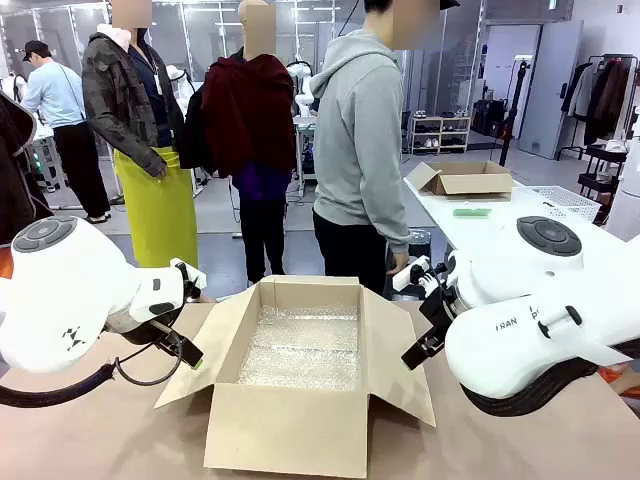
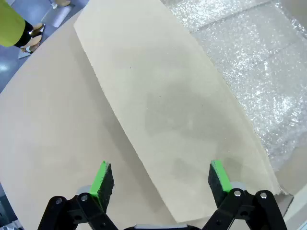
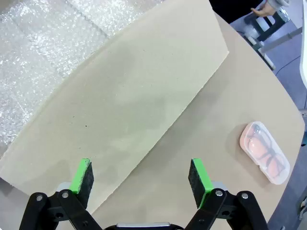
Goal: Pack the glasses set securely to prepare it for shipping.
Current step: Place the Glasses case inside the Package Box.
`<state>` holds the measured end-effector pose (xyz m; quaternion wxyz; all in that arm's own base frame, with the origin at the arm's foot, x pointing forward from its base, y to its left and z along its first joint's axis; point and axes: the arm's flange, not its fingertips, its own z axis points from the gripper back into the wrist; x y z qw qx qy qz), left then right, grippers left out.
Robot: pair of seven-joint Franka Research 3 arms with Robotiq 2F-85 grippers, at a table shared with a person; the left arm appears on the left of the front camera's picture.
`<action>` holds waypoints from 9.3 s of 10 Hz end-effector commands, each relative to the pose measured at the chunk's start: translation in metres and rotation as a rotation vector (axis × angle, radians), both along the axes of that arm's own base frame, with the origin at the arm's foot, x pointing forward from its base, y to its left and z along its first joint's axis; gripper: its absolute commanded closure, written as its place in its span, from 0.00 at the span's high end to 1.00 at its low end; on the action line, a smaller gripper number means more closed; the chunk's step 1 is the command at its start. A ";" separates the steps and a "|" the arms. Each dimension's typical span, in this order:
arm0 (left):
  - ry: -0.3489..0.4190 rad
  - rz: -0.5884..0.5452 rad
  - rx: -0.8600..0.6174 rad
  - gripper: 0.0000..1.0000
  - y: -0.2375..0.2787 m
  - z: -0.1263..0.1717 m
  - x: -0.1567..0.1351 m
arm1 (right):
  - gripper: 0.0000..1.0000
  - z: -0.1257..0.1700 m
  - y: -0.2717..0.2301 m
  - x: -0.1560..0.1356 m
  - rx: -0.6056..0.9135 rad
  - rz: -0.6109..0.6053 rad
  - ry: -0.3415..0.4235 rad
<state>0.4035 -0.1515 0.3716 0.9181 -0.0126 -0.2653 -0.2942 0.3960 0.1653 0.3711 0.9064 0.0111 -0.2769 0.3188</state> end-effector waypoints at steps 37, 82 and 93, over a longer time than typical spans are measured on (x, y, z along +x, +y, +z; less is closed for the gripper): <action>0.001 -0.253 -0.173 1.00 0.113 0.214 -0.092 | 1.00 0.092 -0.187 0.011 -0.062 -0.236 0.050; 0.001 -0.253 -0.173 1.00 0.113 0.214 -0.092 | 0.77 -0.057 -0.204 0.231 -0.300 0.746 0.326; 0.001 -0.253 -0.173 1.00 0.113 0.214 -0.092 | 0.20 0.064 -0.186 0.209 -0.263 0.793 0.366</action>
